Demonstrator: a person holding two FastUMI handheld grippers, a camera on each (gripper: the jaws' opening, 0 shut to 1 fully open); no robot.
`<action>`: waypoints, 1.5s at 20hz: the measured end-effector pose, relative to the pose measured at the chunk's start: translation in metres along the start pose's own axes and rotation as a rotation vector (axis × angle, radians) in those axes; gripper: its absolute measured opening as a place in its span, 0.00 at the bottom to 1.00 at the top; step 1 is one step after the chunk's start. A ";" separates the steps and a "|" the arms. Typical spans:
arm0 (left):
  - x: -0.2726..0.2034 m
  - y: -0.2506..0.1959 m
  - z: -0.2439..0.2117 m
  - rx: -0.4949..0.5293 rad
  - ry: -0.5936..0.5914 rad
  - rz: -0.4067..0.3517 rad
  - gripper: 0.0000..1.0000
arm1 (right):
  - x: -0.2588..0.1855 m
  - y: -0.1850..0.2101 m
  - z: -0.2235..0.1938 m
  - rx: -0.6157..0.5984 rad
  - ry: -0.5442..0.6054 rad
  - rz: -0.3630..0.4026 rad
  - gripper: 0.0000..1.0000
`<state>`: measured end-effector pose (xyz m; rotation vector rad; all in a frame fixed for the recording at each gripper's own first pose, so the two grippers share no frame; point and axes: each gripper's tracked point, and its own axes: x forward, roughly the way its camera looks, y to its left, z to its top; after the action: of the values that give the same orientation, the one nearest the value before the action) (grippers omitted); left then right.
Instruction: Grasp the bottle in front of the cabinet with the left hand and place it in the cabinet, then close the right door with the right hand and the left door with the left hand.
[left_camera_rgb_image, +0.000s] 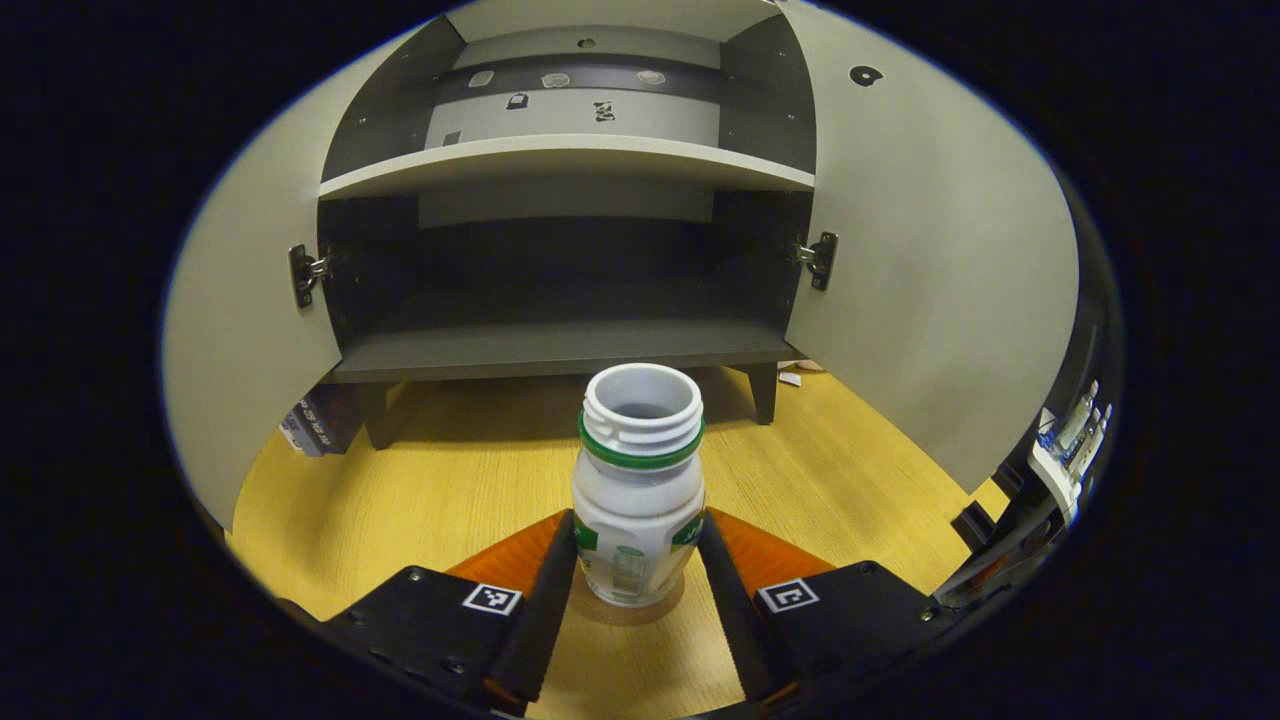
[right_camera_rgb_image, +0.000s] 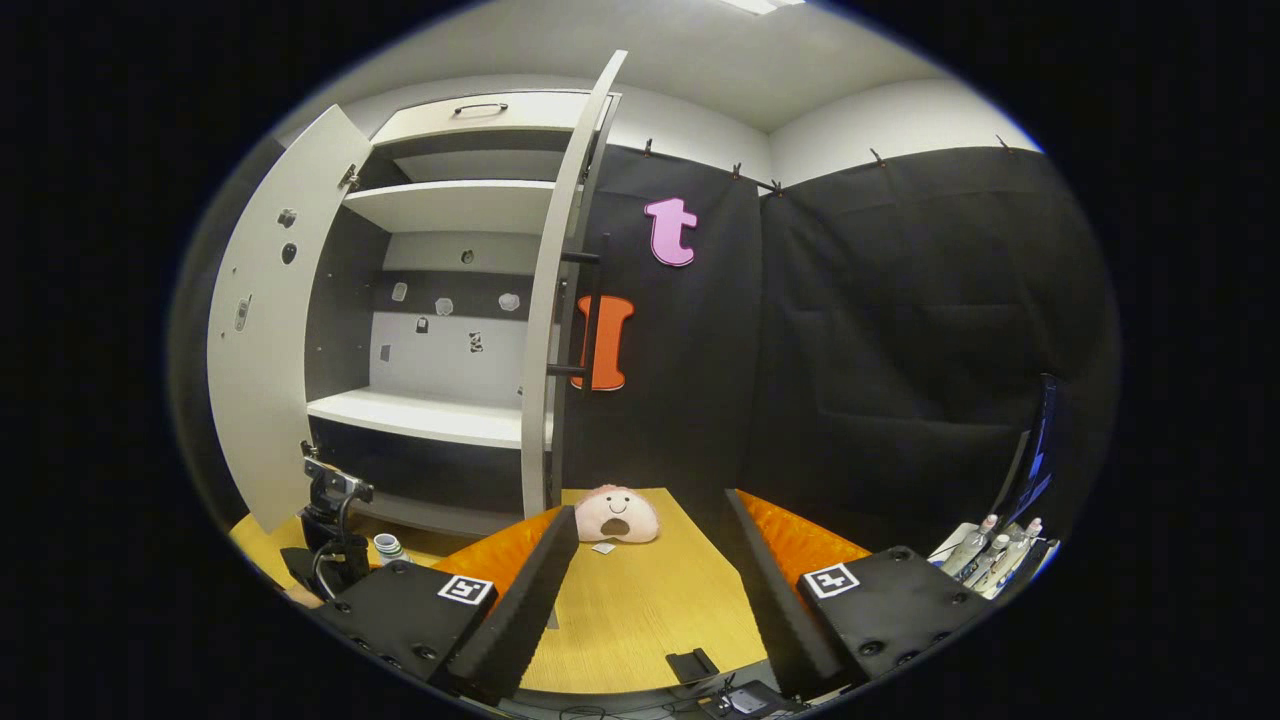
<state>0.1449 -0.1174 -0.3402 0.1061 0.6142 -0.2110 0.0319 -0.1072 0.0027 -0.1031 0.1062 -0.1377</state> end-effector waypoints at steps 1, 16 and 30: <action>-0.003 -0.002 0.005 0.006 0.007 -0.003 0.72 | 0.002 0.001 0.000 -0.003 0.003 0.009 0.91; -0.082 0.015 0.212 0.006 -0.153 -0.016 0.71 | 0.025 0.007 0.015 0.036 -0.037 0.169 0.97; -0.022 0.045 0.368 0.001 -0.258 0.062 0.71 | 0.040 -0.051 0.018 0.096 -0.060 0.087 0.97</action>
<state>0.3439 -0.1297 -0.0269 0.0966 0.3536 -0.1611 0.0669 -0.1618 0.0223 -0.0067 0.0440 -0.0526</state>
